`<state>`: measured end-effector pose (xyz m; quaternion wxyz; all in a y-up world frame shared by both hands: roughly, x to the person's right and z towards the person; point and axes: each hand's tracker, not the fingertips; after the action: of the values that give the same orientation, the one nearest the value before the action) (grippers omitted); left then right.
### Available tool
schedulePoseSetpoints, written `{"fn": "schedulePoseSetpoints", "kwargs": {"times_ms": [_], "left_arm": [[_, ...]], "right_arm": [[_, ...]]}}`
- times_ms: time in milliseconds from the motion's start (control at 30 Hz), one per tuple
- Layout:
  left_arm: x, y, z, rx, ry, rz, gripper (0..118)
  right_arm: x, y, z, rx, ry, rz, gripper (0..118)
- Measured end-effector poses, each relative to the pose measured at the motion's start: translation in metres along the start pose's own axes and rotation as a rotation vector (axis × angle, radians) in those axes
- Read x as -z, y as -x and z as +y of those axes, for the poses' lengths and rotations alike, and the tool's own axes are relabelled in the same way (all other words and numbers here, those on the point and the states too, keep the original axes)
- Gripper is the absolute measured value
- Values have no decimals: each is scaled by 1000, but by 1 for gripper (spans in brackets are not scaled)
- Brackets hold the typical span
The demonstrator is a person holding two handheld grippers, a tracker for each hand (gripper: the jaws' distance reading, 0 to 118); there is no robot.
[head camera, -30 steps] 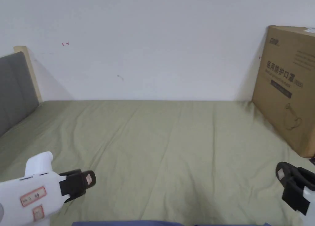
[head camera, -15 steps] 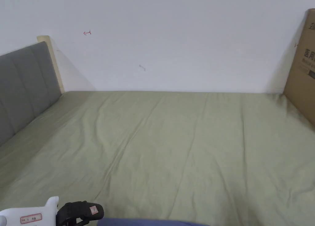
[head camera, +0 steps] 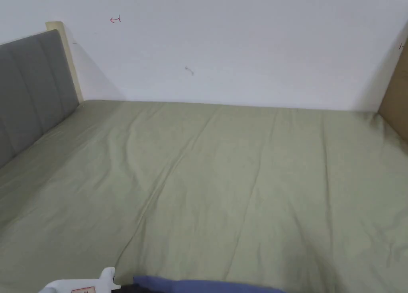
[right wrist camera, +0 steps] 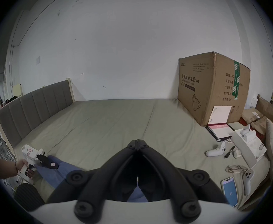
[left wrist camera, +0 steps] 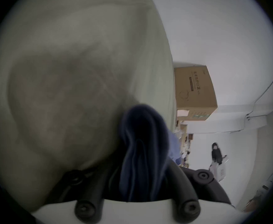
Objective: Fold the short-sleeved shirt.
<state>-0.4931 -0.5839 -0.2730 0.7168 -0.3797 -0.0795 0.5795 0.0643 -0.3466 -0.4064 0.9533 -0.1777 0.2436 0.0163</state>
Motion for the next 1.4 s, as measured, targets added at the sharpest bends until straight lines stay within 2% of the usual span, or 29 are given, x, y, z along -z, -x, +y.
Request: {"fn": "schedulePoseSetpoints", "kwargs": {"times_ms": [33,100,200,233,300,433,500,567,667,700,767,833,900,933,967,1000,1033,1067,1100,1133,1167,1200,1333,1367,1400], "left_arm": [[1,-1,2,22,-37,-27,8],[12,12,5,153,-27,119,8],[1,10,6,243,-57,224,8],[7,-51,-19,282,-65,250,8],[1,-81,-33,366,-64,372,8],[-35,-105,-28,568,-132,762,8],[-48,-114,-31,587,-215,966,8],[-58,-124,-32,577,-300,967,8],[-57,-145,-47,560,-274,856,8],[-51,-155,-51,563,-244,752,8],[-32,-173,-65,477,-134,506,8],[-6,-185,-71,420,-45,421,8],[32,-198,-79,442,34,396,9],[51,-201,-82,443,69,400,15],[68,-202,-84,433,94,407,31],[86,-203,-87,420,111,403,31],[102,-202,-90,409,117,399,39],[115,-199,-91,392,139,385,59],[126,-196,-92,381,175,387,97],[133,-193,-93,373,186,389,118],[132,-194,-93,372,149,354,111],[130,-194,-93,366,147,348,109],[94,-203,-85,413,32,311,110],[81,-206,-85,453,5,330,106],[69,-208,-85,495,-27,348,95]], "right_arm": [[0,0,-1,6,4,1,0],[0,-1,-2,16,12,2,0],[-2,-5,-3,23,22,4,0],[-3,-5,-3,23,21,2,0],[-7,-8,-2,24,18,5,0],[-15,-10,-1,18,3,21,0],[-18,-10,-1,12,-1,26,0],[-22,-12,-2,22,-5,35,0],[-25,-16,-3,58,-6,59,0],[-25,-17,-4,63,-4,59,0],[-26,-19,-5,67,-3,57,0],[-28,-22,-7,76,-3,57,0],[-31,-26,-8,109,-1,69,0],[-33,-28,-9,118,-1,72,0],[-34,-29,-9,120,-1,71,0],[-35,-30,-9,121,1,68,0],[-36,-31,-10,119,3,66,0],[-37,-33,-10,118,5,65,0],[-38,-35,-10,116,6,65,0],[-39,-36,-10,115,9,65,0],[-39,-38,-10,114,13,66,0],[-40,-38,-11,114,15,66,0],[-39,-46,-12,115,15,65,0],[-38,-47,-13,115,15,65,0],[-37,-48,-13,115,16,66,0]]}}
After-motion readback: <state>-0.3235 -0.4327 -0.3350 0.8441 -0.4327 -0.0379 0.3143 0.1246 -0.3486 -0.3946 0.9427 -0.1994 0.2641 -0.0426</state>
